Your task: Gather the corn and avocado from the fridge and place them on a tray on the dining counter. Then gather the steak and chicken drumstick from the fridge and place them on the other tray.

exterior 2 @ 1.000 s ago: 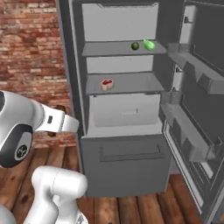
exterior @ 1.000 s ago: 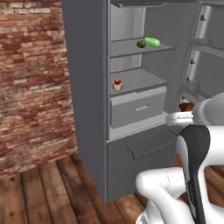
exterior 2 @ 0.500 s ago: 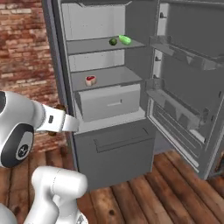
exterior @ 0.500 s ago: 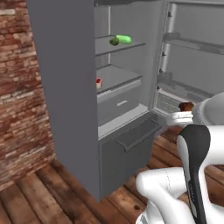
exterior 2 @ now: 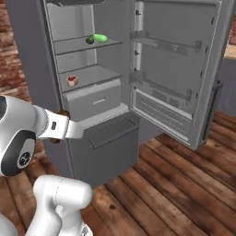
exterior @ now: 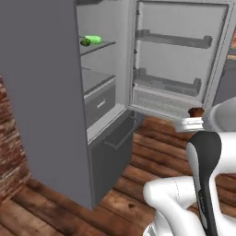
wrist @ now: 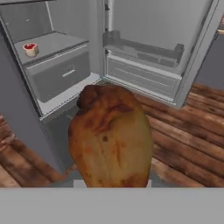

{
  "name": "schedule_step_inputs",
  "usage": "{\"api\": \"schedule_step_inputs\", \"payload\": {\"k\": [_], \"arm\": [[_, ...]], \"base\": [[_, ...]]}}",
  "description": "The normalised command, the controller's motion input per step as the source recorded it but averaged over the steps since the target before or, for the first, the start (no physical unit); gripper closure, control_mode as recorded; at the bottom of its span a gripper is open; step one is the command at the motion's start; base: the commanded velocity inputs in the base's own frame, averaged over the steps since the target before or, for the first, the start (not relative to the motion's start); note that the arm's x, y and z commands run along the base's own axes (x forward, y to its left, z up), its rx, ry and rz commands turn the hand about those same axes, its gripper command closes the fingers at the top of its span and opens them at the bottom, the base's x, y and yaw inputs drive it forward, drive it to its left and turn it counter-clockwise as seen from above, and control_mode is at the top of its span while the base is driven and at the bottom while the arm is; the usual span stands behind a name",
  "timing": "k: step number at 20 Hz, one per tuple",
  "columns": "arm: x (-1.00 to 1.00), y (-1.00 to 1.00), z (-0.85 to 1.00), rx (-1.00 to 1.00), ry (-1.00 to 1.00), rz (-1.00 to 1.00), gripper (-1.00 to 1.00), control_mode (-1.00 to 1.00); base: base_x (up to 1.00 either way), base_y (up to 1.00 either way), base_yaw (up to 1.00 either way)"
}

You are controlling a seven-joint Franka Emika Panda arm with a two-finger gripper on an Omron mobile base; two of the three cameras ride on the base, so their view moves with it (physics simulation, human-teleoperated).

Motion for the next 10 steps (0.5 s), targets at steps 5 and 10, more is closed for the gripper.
{"api": "schedule_step_inputs", "payload": {"k": [5,10], "arm": [[0.00,0.00,0.00,0.00,0.00,0.00,1.00,1.00],[0.00,0.00,0.00,0.00,0.00,0.00,1.00,1.00]], "base": [[-0.40,0.55,-0.51],[-0.50,0.34,-0.50]]}}
